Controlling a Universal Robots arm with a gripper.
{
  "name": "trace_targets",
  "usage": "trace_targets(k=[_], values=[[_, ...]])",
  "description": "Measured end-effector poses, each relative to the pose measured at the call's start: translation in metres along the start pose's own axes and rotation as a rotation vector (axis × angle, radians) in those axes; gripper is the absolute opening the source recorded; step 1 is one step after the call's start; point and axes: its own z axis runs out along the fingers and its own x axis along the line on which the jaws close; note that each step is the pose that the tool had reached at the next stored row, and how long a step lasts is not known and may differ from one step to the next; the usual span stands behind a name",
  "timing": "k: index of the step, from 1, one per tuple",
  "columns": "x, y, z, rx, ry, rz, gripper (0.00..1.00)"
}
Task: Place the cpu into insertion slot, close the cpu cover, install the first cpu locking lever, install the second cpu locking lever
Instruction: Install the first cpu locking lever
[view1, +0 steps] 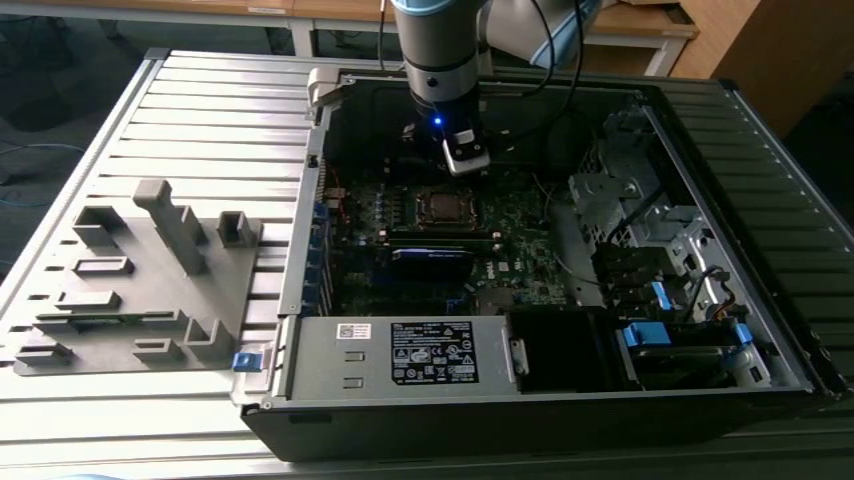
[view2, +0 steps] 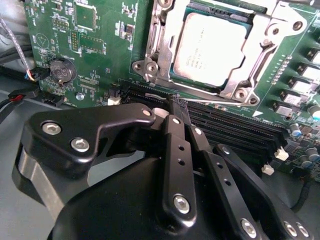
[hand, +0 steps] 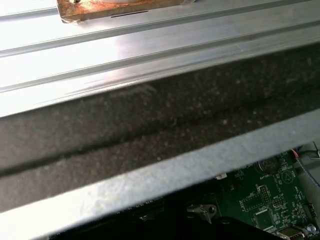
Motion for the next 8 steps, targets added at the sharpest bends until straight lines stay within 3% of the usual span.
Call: trace_targets(k=[8], values=[[0.0007,0.0011,0.0014,-0.0009,-0.0013,0.000,0.11]])
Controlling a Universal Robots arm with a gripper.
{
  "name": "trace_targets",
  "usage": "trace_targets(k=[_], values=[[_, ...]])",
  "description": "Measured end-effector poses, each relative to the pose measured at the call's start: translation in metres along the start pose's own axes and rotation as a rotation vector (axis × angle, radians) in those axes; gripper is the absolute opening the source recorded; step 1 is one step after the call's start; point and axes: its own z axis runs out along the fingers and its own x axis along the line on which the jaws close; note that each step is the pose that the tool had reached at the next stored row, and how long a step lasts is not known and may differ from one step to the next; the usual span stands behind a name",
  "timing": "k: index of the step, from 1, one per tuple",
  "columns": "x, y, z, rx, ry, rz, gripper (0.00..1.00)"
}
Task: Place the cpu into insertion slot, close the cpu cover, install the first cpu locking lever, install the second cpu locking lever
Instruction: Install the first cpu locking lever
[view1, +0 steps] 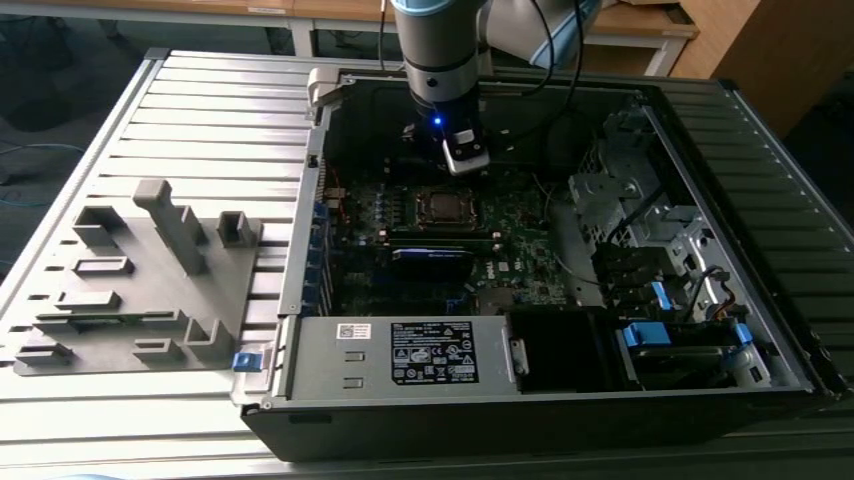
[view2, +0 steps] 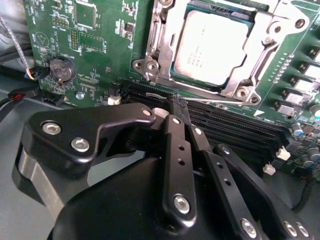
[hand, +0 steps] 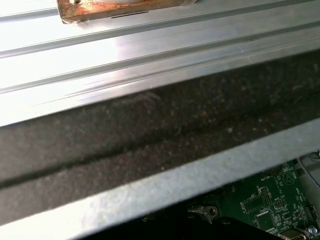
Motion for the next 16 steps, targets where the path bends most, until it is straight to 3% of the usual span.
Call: trace_targets(k=[5,16], values=[[0.0007,-0.0007,0.0023,-0.0057,-0.0178,-0.003,0.11],[0.0013,-0.0009,0.0025,-0.0068,-0.0211,-0.003,0.11]])
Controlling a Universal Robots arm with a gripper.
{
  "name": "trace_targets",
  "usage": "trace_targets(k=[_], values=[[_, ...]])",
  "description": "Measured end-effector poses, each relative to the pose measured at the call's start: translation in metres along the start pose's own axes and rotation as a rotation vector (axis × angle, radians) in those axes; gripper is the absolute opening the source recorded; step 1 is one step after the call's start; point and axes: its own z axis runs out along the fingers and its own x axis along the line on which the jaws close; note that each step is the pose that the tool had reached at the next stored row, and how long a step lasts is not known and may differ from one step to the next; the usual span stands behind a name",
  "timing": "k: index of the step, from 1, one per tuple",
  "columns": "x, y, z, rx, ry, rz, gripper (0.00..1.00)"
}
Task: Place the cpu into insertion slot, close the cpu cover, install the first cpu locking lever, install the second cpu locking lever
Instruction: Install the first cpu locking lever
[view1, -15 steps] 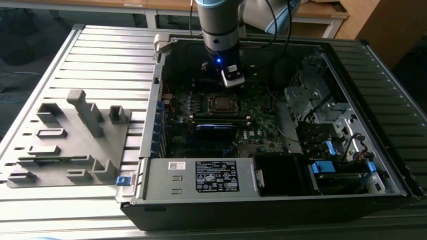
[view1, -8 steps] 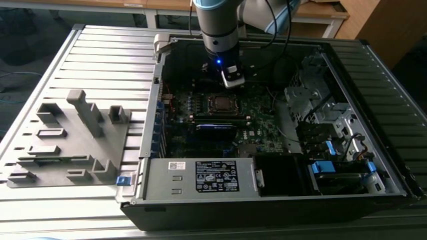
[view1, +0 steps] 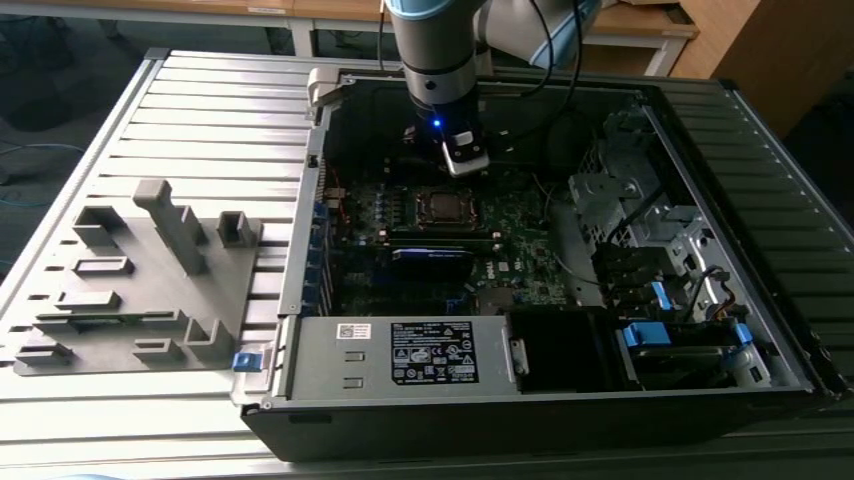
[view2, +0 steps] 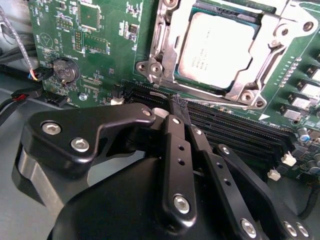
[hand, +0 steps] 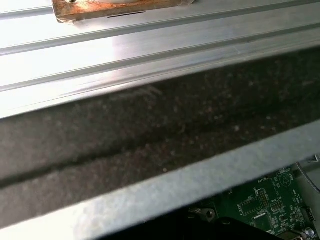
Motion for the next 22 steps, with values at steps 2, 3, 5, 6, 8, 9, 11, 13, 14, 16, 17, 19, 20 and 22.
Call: trace_targets(k=[2,3,5,6,8,9,11,13,14,16,17,19,20,22], values=[[0.0001,0.0000,0.0000,0.0000,0.0002,0.000,0.11],[0.0001,-0.0001,0.0000,0.0001,0.0002,0.000,0.11],[0.0001,-0.0001,0.0001,0.0001,0.0002,0.000,0.11],[0.0001,-0.0001,0.0001,0.0003,0.0001,0.000,0.11],[0.0001,-0.0003,0.0002,0.0011,-0.0004,0.000,0.11],[0.0000,-0.0005,0.0002,0.0020,-0.0005,-0.001,0.11],[-0.0001,-0.0010,0.0003,0.0035,-0.0011,-0.001,0.11],[-0.0004,-0.0018,0.0002,0.0060,-0.0017,-0.002,0.11],[-0.0006,-0.0023,0.0001,0.0073,-0.0021,-0.002,0.11],[-0.0009,-0.0034,0.0001,0.0101,-0.0029,-0.003,0.11],[-0.0011,-0.0040,0.0001,0.0120,-0.0035,-0.004,0.11],[-0.0013,-0.0049,0.0001,0.0156,-0.0046,-0.004,0.11],[-0.0014,-0.0052,0.0002,0.0180,-0.0053,-0.005,0.11],[-0.0014,-0.0055,0.0004,0.0246,-0.0075,-0.007,0.11]])
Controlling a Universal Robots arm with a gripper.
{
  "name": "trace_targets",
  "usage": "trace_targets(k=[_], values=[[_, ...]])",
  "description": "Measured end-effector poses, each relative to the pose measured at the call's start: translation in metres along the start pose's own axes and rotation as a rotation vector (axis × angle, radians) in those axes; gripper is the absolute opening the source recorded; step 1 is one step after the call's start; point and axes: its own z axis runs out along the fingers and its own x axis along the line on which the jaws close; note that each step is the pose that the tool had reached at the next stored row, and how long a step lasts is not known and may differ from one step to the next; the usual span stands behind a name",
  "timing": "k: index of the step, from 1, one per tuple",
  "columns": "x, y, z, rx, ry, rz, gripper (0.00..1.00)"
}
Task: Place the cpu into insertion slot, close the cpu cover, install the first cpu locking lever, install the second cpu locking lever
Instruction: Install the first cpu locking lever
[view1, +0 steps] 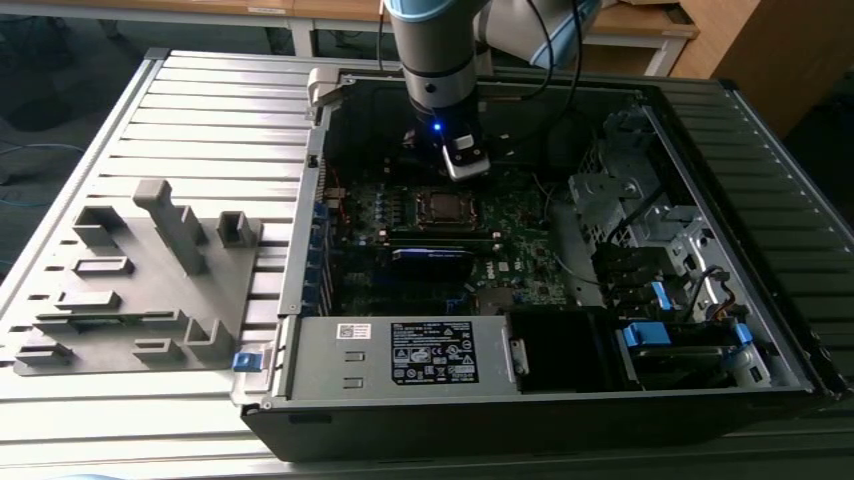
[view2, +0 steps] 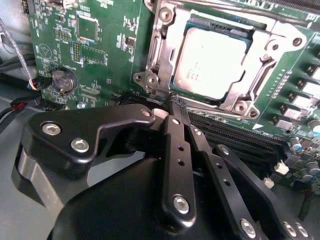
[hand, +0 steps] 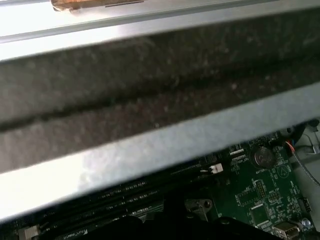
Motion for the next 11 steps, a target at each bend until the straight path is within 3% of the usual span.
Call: trace_targets(k=[6,11], values=[[0.0000,0.0000,0.0000,0.0003,-0.0003,0.000,0.11],[-0.0010,0.0011,-0.0054,0.0002,-0.0003,0.000,0.11]])
